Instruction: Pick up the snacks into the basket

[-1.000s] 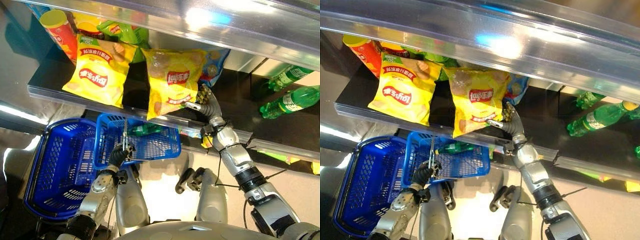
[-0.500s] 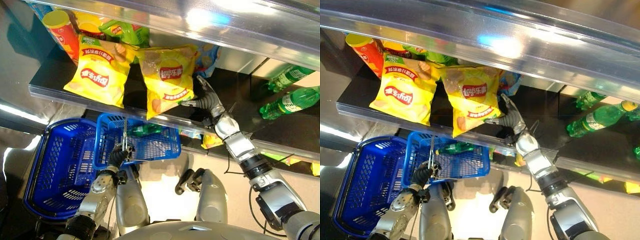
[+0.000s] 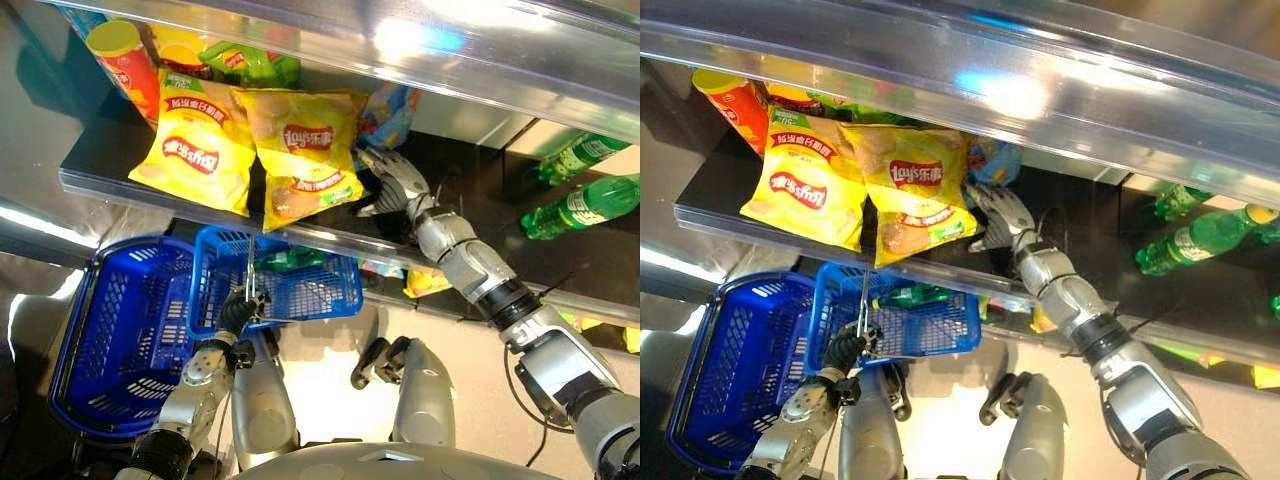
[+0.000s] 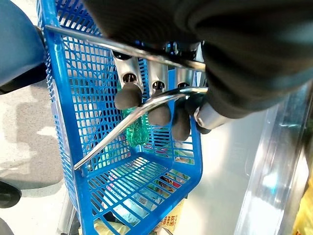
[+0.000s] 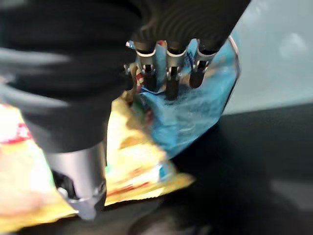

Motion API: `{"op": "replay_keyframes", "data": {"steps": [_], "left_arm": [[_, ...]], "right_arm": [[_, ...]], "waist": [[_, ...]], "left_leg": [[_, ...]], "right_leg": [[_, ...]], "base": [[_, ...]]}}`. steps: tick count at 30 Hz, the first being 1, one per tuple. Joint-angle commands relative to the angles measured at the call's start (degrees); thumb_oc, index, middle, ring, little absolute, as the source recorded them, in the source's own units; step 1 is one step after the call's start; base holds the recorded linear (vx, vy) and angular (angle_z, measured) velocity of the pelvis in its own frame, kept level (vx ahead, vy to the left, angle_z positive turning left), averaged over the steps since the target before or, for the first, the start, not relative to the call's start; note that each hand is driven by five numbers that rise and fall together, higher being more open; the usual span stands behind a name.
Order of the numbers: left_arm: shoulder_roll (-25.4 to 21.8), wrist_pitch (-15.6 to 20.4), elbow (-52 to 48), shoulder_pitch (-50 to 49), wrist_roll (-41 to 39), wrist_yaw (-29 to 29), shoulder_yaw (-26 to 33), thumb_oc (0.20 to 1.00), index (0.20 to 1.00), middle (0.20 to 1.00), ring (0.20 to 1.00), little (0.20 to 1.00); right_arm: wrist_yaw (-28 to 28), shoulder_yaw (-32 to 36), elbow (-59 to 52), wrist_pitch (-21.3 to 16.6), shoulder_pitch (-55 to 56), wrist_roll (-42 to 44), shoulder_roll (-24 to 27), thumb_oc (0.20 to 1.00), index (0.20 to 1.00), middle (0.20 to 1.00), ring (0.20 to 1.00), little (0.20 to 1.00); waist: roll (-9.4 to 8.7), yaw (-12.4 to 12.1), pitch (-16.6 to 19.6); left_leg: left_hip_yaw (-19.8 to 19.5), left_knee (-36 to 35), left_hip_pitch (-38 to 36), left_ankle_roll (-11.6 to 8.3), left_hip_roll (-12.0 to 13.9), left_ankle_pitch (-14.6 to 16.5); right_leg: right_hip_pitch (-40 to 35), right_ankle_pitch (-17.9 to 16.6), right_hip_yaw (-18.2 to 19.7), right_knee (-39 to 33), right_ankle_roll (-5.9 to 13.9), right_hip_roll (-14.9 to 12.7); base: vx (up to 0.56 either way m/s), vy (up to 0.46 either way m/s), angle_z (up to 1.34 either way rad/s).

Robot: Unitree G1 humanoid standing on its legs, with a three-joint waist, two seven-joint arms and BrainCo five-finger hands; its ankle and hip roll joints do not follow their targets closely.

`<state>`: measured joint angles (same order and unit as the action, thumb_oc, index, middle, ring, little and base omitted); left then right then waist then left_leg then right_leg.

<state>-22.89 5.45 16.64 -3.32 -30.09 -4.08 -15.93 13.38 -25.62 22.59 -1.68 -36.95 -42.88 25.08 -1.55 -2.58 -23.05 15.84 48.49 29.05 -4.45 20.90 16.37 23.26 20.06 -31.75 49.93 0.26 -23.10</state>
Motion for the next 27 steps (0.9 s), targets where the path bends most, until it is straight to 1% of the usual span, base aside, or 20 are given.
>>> {"op": "replay_keyframes", "data": {"steps": [1,2,3,4,5,7,8,9,12,15,16,18,19,20,21,22,23,25,26,27], "left_arm": [[0.4,8.4,-9.7,1.0,-0.9,-1.6,2.2,0.2,0.2,0.2,0.2,0.2],[0.5,8.2,-9.6,1.1,-0.7,-1.8,2.1,0.2,0.2,0.2,0.2,0.2],[0.5,8.2,-9.6,1.1,-0.7,-1.8,2.1,0.2,0.2,0.2,0.2,0.2],[0.7,7.8,-10.1,1.0,-1.1,-1.8,2.1,0.2,0.2,0.2,0.2,0.2],[0.6,7.8,-10.1,1.0,-1.1,-1.8,2.1,0.2,0.2,0.2,0.2,0.2],[1.3,7.1,-9.5,0.6,-1.8,-1.3,2.5,0.2,0.2,0.2,0.2,0.2],[1.3,7.1,-9.5,0.6,-1.8,-1.3,2.4,0.2,0.2,0.2,0.2,0.2],[1.5,6.9,-9.3,0.6,-1.8,-1.3,2.6,0.2,0.2,0.2,0.2,0.2],[2.0,6.7,-9.2,0.0,-1.5,-1.1,3.5,0.2,0.2,0.2,0.2,0.2],[2.2,6.7,-9.1,-0.1,-1.4,-1.0,3.7,0.2,0.2,0.2,0.2,0.2],[2.4,7.0,-9.3,-0.1,-1.5,-1.0,3.8,0.2,0.2,0.2,0.2,0.2],[2.4,7.0,-9.4,-0.2,-1.4,-0.9,3.7,0.2,0.2,0.2,0.2,0.2],[2.4,7.2,-9.3,-0.2,-1.2,-1.0,3.7,0.2,0.2,0.2,0.2,0.2],[2.5,7.4,-9.3,0.1,-1.0,-1.3,3.9,0.2,0.2,0.2,0.2,0.2],[2.5,7.4,-9.3,0.0,-1.0,-1.3,3.9,0.2,0.2,0.2,0.2,0.2],[2.4,7.4,-9.4,0.2,-0.9,-1.4,4.0,0.2,0.2,0.2,0.2,0.2],[2.4,7.4,-9.4,0.1,-0.9,-1.4,4.0,0.2,0.2,0.2,0.2,0.2],[2.2,7.2,-9.7,-0.2,-0.8,-1.4,4.4,0.2,0.2,0.2,0.2,0.2],[2.1,7.1,-9.8,-0.3,-0.9,-1.4,4.7,0.2,0.2,0.2,0.2,0.2],[2.0,7.1,-9.8,-0.4,-0.9,-1.4,4.7,0.2,0.2,0.2,0.2,0.2]], "right_arm": [[7.4,3.3,3.9,5.2,-0.1,-7.7,0.1,1.0,1.0,1.0,1.0,1.0],[6.9,3.9,5.0,6.3,0.0,-8.6,-0.3,1.0,1.0,1.0,1.0,1.0],[6.9,3.9,5.0,6.3,0.0,-8.6,-0.3,1.0,1.0,1.0,1.0,1.0],[6.4,5.9,7.5,8.3,0.3,-7.1,-0.6,1.0,1.0,1.0,1.0,1.0],[6.4,5.9,7.5,8.3,0.3,-7.1,-0.6,1.0,1.0,1.0,1.0,1.0],[6.3,8.7,8.3,10.1,1.0,-4.8,0.0,1.0,1.0,1.0,1.0,1.0],[6.2,8.8,8.1,10.1,1.1,-4.8,0.0,1.0,1.0,1.0,1.0,1.0],[7.2,9.8,8.1,10.5,1.9,-4.1,0.6,1.0,1.0,1.0,1.0,1.0],[6.5,13.8,2.0,9.4,6.2,-1.6,2.5,1.0,1.0,1.0,1.0,1.0],[6.6,15.7,-1.5,8.3,9.1,0.2,2.7,1.0,1.0,1.0,1.0,1.0],[6.8,17.1,-3.9,6.7,11.5,2.5,2.4,1.0,1.0,1.0,1.0,1.0],[6.2,17.4,-5.6,6.2,12.6,2.6,2.5,1.0,1.0,1.0,1.0,1.0],[5.9,17.8,-7.5,5.0,13.9,4.3,1.9,1.0,1.0,1.0,1.0,1.0],[4.3,17.9,-10.7,2.6,15.8,8.9,1.0,1.0,1.0,1.0,1.0,1.0],[4.2,18.0,-10.9,2.6,16.1,9.0,1.0,1.0,1.0,1.0,1.0,1.0],[3.1,18.0,-12.4,1.4,17.1,12.1,0.4,1.0,1.0,1.0,1.0,1.0],[3.0,18.1,-12.6,1.4,17.3,12.3,0.5,1.0,1.0,1.0,1.0,1.0],[-0.4,18.1,-16.1,-1.0,20.1,20.1,-0.1,1.0,1.0,1.0,1.0,1.0],[-1.7,17.9,-17.0,-1.6,20.9,22.7,-0.1,1.0,1.0,1.0,1.0,1.0],[-1.8,18.0,-17.2,-1.5,21.0,22.8,-0.1,1.0,1.0,1.0,1.0,1.0]], "waist": [[1.41,-2.3,0.7],[1.44,-2.3,0.7],[1.43,-2.3,0.7],[1.43,-2.2,0.8],[1.43,-2.2,0.8],[1.32,-1.8,0.8],[1.33,-1.9,0.8],[1.26,-1.7,0.9],[1.06,-0.6,0.6],[0.95,-0.3,0.5],[0.91,0.2,0.2],[0.86,0.2,0.3],[0.77,0.5,0.1],[0.64,0.9,0.0],[0.58,0.8,0.1],[0.5,1.0,0.0],[0.47,1.0,0.0],[0.03,1.4,0.0],[-0.19,1.5,0.0],[-0.22,1.5,0.1]], "left_leg": [[1.2,-3.6,-3.7,2.04,-1.3,-1.1],[1.2,-3.6,-3.7,2.03,-1.3,-1.1],[1.2,-3.6,-3.7,2.02,-1.3,-1.1],[1.2,-3.6,-3.6,1.99,-1.2,-1.2],[1.2,-3.5,-3.6,1.99,-1.1,-1.2],[1.2,-3.6,-3.5,2.06,-1.1,-1.3],[1.2,-3.6,-3.4,2.07,-1.1,-1.3],[1.3,-3.6,-3.5,2.09,-1.1,-1.3],[1.6,-3.6,-3.6,2.15,-1.1,-1.2],[1.7,-3.6,-3.6,2.2,-1.0,-1.2],[1.7,-3.5,-3.6,2.26,-1.0,-1.1],[1.8,-3.4,-3.6,2.28,-1.0,-1.1],[1.9,-3.5,-3.6,2.29,-0.9,-1.1],[2.1,-3.6,-3.7,2.33,-0.8,-1.2],[2.1,-3.6,-3.7,2.34,-0.9,-1.2],[2.1,-3.6,-3.6,2.34,-0.8,-1.2],[2.1,-3.6,-3.6,2.34,-0.8,-1.2],[2.3,-3.7,-3.7,2.3,-0.7,-1.4],[2.4,-3.7,-3.8,2.3,-0.6,-1.4],[2.4,-3.8,-3.8,2.3,-0.7,-1.4]], "right_leg": [[0.7,-12.6,3.6,-0.5,9.91,-4.3],[0.7,-12.5,3.6,-0.5,9.84,-4.2],[0.7,-12.5,3.6,-0.5,9.84,-4.2],[0.8,-12.5,3.7,-0.6,9.71,-4.1],[0.8,-12.5,3.7,-0.6,9.71,-4.1],[1.0,-12.6,3.8,-0.6,9.57,-4.1],[1.0,-12.6,3.8,-0.6,9.57,-4.1],[1.0,-12.7,3.9,-0.7,9.58,-4.1],[1.4,-13.0,4.3,-0.5,9.6,-4.2],[1.4,-12.8,4.3,-0.5,9.54,-4.2],[1.6,-12.9,4.4,-0.4,9.53,-4.3],[1.7,-12.8,4.6,-0.3,9.52,-4.3],[1.8,-12.8,4.7,-0.4,9.52,-4.3],[1.9,-12.8,4.7,-0.2,9.5,-4.4],[2.0,-12.8,4.8,-0.2,9.5,-4.5],[2.0,-12.8,4.8,-0.2,9.44,-4.5],[2.1,-12.8,4.9,-0.2,9.44,-4.5],[2.2,-12.9,4.9,-0.2,9.42,-4.6],[2.2,-13.1,4.9,-0.2,9.45,-4.5],[2.3,-13.1,4.9,-0.2,9.46,-4.5]], "base": [[0.01,0.002,0.03],[0.0,0.0,0.0],[0.0,0.0,0.0],[0.0,0.0,0.0],[0.0,0.0,0.0],[0.0,0.0,0.0],[0.0,0.0,0.0],[0.0,0.0,0.0],[0.0,0.01,0.0],[0.0,0.0,0.0],[0.0,0.0,0.0],[0.0,0.0,0.0],[-0.01,0.015,-0.03],[-0.01,0.014,-0.05],[0.0,0.007,-0.05],[0.0,-0.003,-0.04],[0.0,-0.004,-0.05],[0.0,-0.009,-0.05],[0.0,0.0,0.0],[0.0,0.0,0.0]]}}
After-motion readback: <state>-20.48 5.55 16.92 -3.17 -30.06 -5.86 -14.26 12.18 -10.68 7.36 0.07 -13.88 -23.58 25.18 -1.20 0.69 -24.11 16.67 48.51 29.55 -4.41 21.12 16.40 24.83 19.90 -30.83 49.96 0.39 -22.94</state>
